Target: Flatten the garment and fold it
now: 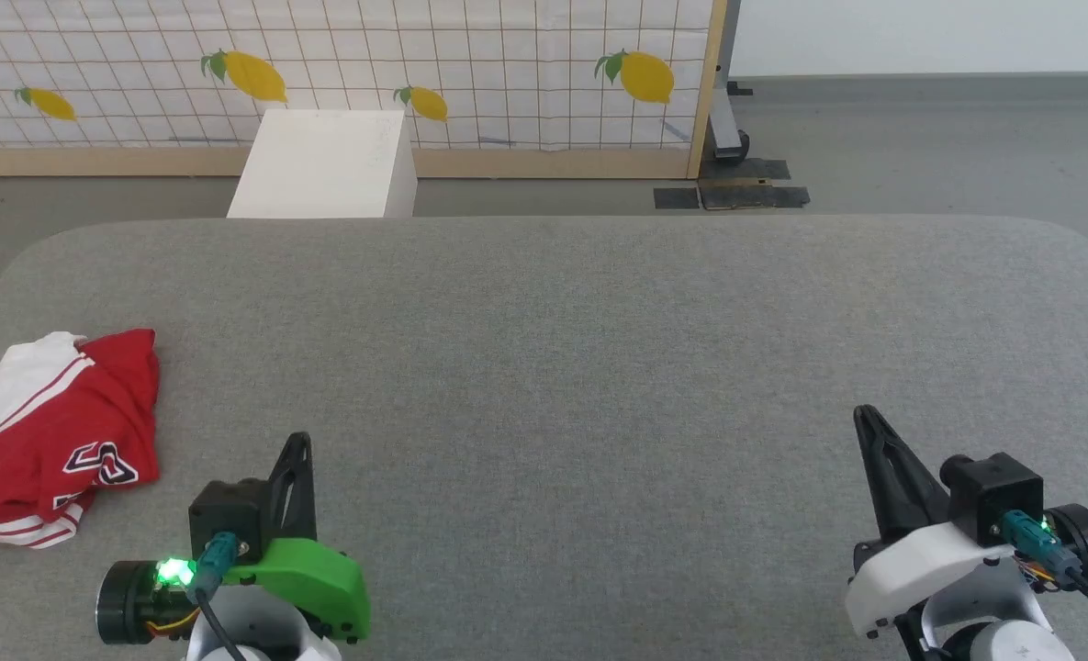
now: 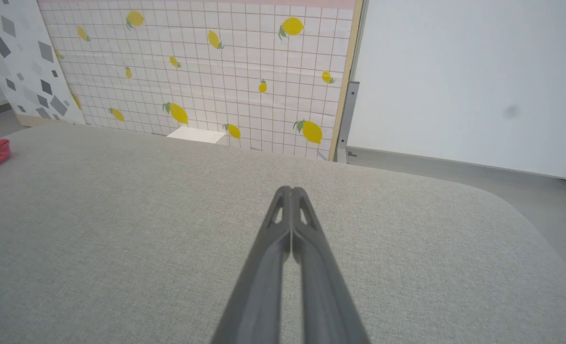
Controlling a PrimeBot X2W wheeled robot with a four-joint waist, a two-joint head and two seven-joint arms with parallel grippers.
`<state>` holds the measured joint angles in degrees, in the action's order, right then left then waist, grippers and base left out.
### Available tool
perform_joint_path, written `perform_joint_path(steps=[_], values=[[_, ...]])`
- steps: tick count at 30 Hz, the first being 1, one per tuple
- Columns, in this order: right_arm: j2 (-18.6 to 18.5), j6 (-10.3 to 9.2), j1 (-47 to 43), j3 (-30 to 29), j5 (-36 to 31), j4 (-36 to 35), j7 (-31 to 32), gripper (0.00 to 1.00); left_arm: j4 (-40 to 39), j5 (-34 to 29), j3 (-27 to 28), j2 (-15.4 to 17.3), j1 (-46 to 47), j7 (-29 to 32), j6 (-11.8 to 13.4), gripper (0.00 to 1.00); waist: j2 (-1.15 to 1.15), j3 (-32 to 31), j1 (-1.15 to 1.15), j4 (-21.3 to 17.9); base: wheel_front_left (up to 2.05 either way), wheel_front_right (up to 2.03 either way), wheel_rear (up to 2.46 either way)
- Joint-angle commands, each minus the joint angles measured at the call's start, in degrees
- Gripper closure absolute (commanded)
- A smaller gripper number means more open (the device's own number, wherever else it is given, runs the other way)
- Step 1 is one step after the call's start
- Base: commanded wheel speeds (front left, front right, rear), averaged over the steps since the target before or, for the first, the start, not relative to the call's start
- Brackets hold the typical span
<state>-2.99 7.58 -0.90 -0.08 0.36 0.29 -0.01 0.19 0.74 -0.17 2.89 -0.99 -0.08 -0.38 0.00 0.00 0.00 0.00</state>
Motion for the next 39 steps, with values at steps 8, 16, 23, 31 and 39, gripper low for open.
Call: perform_joint_path(steps=[8, 16, 23, 31, 39], values=[[0.12, -0.09, 0.90, 0.08, -0.36, -0.29, 0.01, 1.00, -0.19, -0.74, 0.17, -0.02, 0.99, 0.08, 0.38, 1.00, 0.00, 0.00, 0.00, 0.00, 0.00, 0.00, 0.00], [-0.02, 0.00, -0.02, -0.04, 0.04, 0.03, -0.03, 0.00, 0.03, 0.22, -0.10, 0.00, -0.09, -0.03, 0.00, 0.00, 0.00, 0.00, 0.00, 0.00, 0.00, 0.00, 0.00], [-0.01, -0.01, -0.17, -0.72, 0.36, 0.54, -1.03, 0.00, 0.80, 0.60, -0.85, 0.00, -0.05, -1.02, 0.49, 0.00, 0.00, -0.10, 0.00, -0.09, 0.00, 0.00, 0.00], [0.00, -0.01, -0.23, -1.01, 0.96, 0.63, -1.97, 0.00, 1.52, 1.01, -1.59, 0.00, 0.03, -1.96, 0.84, 0.00, 0.00, -0.13, 0.00, -0.15, 0.00, 0.00, 0.00], [0.01, -0.02, -0.28, -1.11, 1.63, 0.43, -2.91, 0.00, 1.42, 1.60, -2.13, 0.00, 0.15, -2.90, 1.19, 0.00, 0.00, -0.03, 0.00, -0.14, 0.00, 0.00, 0.00]])
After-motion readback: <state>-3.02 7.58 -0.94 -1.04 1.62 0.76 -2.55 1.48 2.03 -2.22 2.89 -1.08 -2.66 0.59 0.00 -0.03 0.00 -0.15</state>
